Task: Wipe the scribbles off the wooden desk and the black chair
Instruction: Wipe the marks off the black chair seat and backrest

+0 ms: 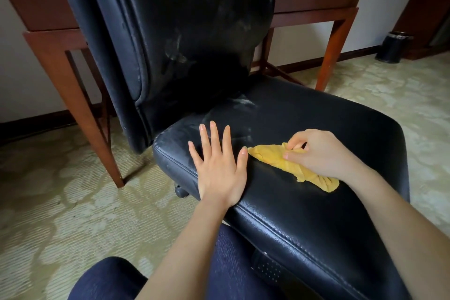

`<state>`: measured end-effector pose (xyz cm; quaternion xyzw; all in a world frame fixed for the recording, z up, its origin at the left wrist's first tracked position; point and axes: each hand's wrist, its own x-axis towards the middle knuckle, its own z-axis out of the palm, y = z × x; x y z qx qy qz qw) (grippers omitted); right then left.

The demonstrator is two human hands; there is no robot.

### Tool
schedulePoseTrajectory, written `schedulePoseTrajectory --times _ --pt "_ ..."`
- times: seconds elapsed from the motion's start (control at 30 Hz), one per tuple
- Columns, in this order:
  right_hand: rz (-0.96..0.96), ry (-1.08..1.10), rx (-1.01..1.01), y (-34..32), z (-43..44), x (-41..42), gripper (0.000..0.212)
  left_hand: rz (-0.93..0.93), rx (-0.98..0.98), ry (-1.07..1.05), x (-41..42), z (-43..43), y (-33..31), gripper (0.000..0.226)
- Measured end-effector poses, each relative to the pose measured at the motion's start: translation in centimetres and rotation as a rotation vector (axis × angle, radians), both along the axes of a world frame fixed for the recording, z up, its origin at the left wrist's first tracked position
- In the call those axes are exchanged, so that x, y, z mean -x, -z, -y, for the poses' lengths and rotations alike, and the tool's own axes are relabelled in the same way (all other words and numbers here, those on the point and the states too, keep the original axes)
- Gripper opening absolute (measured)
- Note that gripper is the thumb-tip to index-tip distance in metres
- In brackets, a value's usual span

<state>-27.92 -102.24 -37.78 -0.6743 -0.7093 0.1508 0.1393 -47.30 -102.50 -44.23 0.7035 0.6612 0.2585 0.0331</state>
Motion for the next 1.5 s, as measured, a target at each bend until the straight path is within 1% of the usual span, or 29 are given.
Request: schedulePoseTrajectory --times 0.03,0.07,0.17,0.23,0.3,0.43,0.47,0.53,0.6,0.73,0.8,0.83,0.9,0.97,1.0,1.03,1.07,1.1,1.17,1.2,1.23,1.27,1.3,1.4,1.43,1.5 --pt "-0.031 -0.001 -0.025 0.0 0.1 0.4 0.010 -0.001 -0.002 0.000 0.0 0.0 0.0 0.079" --pt "-0.078 -0.005 -0.050 0.1 0.2 0.7 0.008 -0.003 -0.003 -0.001 0.0 0.0 0.0 0.079" --pt "-0.215 -0.003 -0.072 0.5 0.5 1.2 0.019 -0.014 0.002 -0.005 0.0 0.0 0.0 0.081" --pt "-0.246 0.031 -0.144 0.3 0.3 1.1 0.021 -0.018 0.009 -0.004 0.0 0.0 -0.1 0.082" --pt "-0.230 0.080 -0.308 -0.7 -0.4 0.6 0.021 -0.020 0.017 -0.002 0.0 0.0 -0.1 0.083" --pt "-0.193 0.146 -0.740 -4.5 -4.1 -1.2 0.019 -0.040 0.024 -0.007 0.0 0.3 -0.1 0.083" --pt "-0.167 0.157 -0.821 -5.4 -5.1 -1.6 0.018 -0.041 0.021 -0.011 0.0 0.3 -0.2 0.084" --pt "-0.055 0.136 -0.874 -6.1 -6.3 -2.0 0.014 -0.038 0.018 -0.013 -0.1 0.4 -0.2 0.085" --pt "0.076 0.009 -0.848 -5.4 -6.8 -1.6 0.013 -0.029 0.003 -0.012 -0.1 0.4 -0.2 0.085" --pt "0.288 -0.418 -0.801 -1.0 -5.9 -0.3 0.022 -0.021 -0.023 -0.013 -0.1 0.3 -0.3 0.084" --pt "0.306 -0.538 -0.714 1.7 -4.6 0.5 0.025 -0.021 -0.037 -0.012 -0.2 0.4 -0.3 0.084" --pt "0.263 -0.566 -0.659 2.7 -4.0 0.9 0.023 -0.014 -0.044 -0.011 -0.1 0.4 -0.2 0.084" --pt "0.064 -0.524 -0.565 3.6 -3.6 1.1 0.020 -0.003 -0.047 -0.012 -0.1 0.4 -0.2 0.083" --pt "-0.141 -0.368 -0.540 2.9 -4.4 0.6 0.018 -0.007 -0.043 -0.012 -0.1 0.3 -0.1 0.083" --pt "-0.217 -0.296 -0.522 2.4 -4.9 0.2 0.018 -0.003 -0.047 -0.011 -0.1 0.3 -0.1 0.082" --pt "-0.264 -0.249 -0.483 1.9 -5.4 -0.2 0.024 0.006 -0.053 -0.010 -0.1 0.3 -0.1 0.082" --pt "-0.264 -0.221 -0.422 1.7 -5.8 -0.7 0.035 0.013 -0.059 -0.010 0.0 0.3 -0.1 0.081" --pt "-0.207 -0.205 -0.333 1.6 -6.0 -1.1 0.050 0.016 -0.066 -0.012 0.0 0.3 0.0 0.081" --pt "-0.001 -0.204 -0.125 2.0 -6.0 -1.6 0.079 0.025 -0.085 -0.017 -0.1 0.3 0.2 0.080" --pt "0.082 -0.221 -0.046 2.3 -5.9 -1.6 0.087 0.032 -0.098 -0.019 -0.1 0.2 0.2 0.079" --pt "0.128 -0.237 -0.003 2.9 -5.8 -1.5 0.090 0.038 -0.109 -0.020 -0.2 0.2 0.3 0.077" --pt "0.138 -0.240 -0.004 3.4 -5.8 -1.4 0.088 0.041 -0.115 -0.020 -0.2 0.1 0.3 0.076" --pt "0.117 -0.223 -0.049 3.9 -5.9 -1.4 0.082 0.043 -0.119 -0.020 -0.2 0.1 0.4 0.076" --pt "-0.004 -0.123 -0.282 4.8 -6.8 -1.1 0.047 0.050 -0.125 -0.021 -0.3 0.1 0.5 0.075" --pt "-0.023 -0.093 -0.331 4.9 -7.2 -0.9 0.037 0.056 -0.129 -0.021 -0.3 0.1 0.4 0.074" --pt "-0.046 -0.047 -0.378 4.9 -8.5 -0.6 0.025 0.067 -0.136 -0.019 -0.3 0.2 0.4 0.074"
